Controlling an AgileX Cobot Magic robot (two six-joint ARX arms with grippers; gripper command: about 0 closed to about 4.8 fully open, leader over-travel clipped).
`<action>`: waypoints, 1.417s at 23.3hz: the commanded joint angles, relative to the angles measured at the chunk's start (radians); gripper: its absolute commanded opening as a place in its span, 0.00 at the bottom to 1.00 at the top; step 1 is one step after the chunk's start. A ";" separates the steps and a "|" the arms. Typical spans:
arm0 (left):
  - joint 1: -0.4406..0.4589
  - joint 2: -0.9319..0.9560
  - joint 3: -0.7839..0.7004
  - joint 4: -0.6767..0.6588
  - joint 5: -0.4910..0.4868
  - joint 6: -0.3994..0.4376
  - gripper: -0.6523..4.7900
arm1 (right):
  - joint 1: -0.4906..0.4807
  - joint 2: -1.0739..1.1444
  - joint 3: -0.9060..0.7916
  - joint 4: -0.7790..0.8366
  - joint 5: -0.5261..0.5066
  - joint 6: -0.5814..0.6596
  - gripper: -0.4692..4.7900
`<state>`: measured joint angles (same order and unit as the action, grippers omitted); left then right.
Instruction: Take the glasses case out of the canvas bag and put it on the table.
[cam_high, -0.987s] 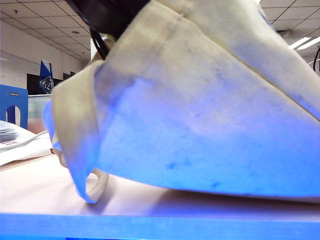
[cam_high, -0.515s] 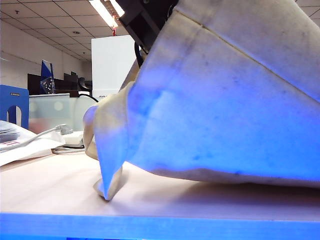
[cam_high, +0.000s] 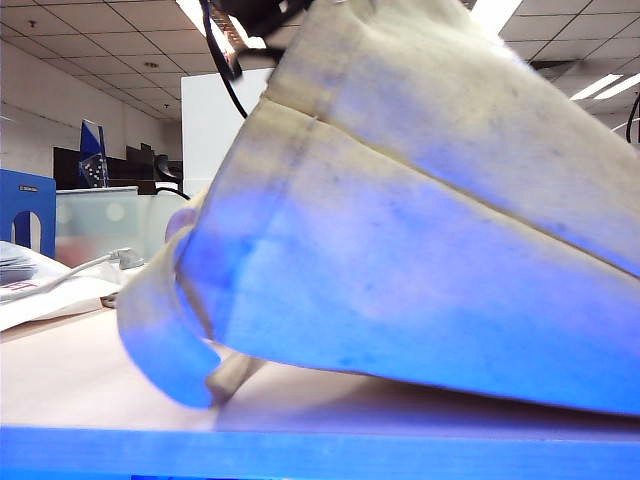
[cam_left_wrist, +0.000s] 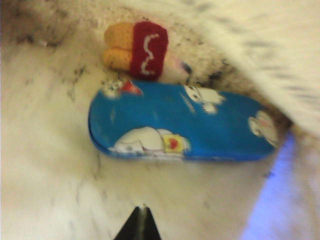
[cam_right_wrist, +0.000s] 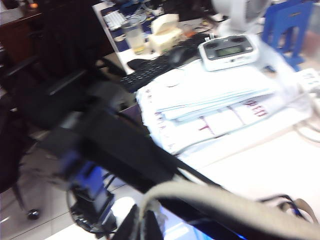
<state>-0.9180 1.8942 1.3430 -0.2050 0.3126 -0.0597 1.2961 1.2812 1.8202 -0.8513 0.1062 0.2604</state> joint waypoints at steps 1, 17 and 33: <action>-0.003 -0.057 0.004 -0.051 -0.002 0.035 0.11 | 0.001 -0.003 0.005 0.016 0.034 -0.026 0.08; -0.061 0.098 0.003 0.214 0.045 -0.001 0.87 | 0.074 0.005 0.005 0.065 -0.104 0.343 0.08; -0.216 0.150 0.114 0.206 -0.419 -0.795 1.00 | 0.165 0.024 0.003 -0.110 0.106 0.357 0.08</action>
<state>-1.1427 2.0529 1.4532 -0.0120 -0.0841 -0.7395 1.4612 1.3033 1.8210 -0.9871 0.2085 0.6304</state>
